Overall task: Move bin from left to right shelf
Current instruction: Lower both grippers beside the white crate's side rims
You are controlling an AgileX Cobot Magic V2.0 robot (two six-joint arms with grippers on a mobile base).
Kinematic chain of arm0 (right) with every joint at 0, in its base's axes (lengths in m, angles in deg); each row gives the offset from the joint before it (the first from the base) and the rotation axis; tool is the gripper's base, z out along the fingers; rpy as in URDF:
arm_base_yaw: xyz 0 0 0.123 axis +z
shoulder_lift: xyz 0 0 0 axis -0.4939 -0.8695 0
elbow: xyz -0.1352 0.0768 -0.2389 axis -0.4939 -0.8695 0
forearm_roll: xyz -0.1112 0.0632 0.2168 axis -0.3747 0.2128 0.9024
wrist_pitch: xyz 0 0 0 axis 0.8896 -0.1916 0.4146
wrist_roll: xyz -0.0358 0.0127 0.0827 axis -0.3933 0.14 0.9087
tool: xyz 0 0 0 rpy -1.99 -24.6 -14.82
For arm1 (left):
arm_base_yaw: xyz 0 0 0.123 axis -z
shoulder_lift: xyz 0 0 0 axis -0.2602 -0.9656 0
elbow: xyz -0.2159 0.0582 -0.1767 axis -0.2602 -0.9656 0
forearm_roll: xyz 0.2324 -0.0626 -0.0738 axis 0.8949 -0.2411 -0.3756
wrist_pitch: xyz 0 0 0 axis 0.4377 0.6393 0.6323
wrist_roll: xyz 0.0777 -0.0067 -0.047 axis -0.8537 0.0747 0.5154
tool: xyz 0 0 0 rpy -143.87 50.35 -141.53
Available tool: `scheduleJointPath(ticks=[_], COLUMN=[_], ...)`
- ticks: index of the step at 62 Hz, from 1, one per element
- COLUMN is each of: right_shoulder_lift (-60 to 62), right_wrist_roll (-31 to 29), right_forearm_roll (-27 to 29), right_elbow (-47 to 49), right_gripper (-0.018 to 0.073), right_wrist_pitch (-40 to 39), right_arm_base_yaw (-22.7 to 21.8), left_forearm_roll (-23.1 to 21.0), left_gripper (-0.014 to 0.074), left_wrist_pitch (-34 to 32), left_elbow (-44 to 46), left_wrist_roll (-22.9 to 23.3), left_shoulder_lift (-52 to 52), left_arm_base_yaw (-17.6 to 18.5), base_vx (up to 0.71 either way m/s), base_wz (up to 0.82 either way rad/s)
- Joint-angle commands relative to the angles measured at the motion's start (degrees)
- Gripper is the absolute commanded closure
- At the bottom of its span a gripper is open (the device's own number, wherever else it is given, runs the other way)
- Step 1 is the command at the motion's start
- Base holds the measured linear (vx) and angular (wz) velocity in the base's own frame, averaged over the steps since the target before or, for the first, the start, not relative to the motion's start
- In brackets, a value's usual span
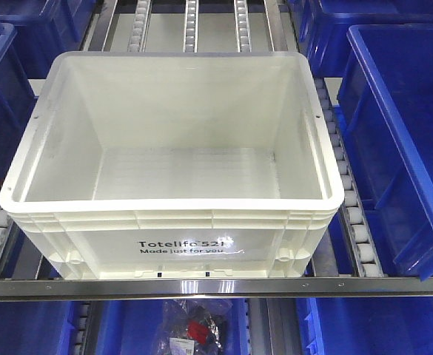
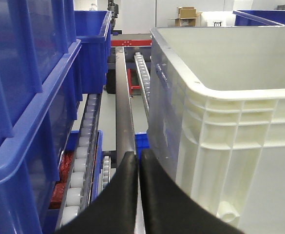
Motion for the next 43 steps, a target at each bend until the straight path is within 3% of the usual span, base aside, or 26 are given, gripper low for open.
scheduleJointPath(ticks=[1,43], right_shoulder_lift=[0.53,0.53], right_wrist_roll=[-0.2,-0.2], right_forearm_roll=[-0.05,-0.12], right_elbow=[-0.6,-0.6], right_gripper=[0.0568,0.0568], right_wrist_pitch=[-4.15,-4.15], right_arm_base_yaw=[0.09,0.08], left_forearm_roll=[0.0,0.0], left_gripper=[0.0602,0.0602], left_wrist_pitch=[-4.49,-4.49], left_elbow=[1.31,1.31], left_wrist_roll=[0.54,0.54], left_shoulder_lift=[0.49,0.49], left_arm_base_yaw=[0.35,0.35], base_vx=[0.0,0.0], base_wz=[0.0,0.0])
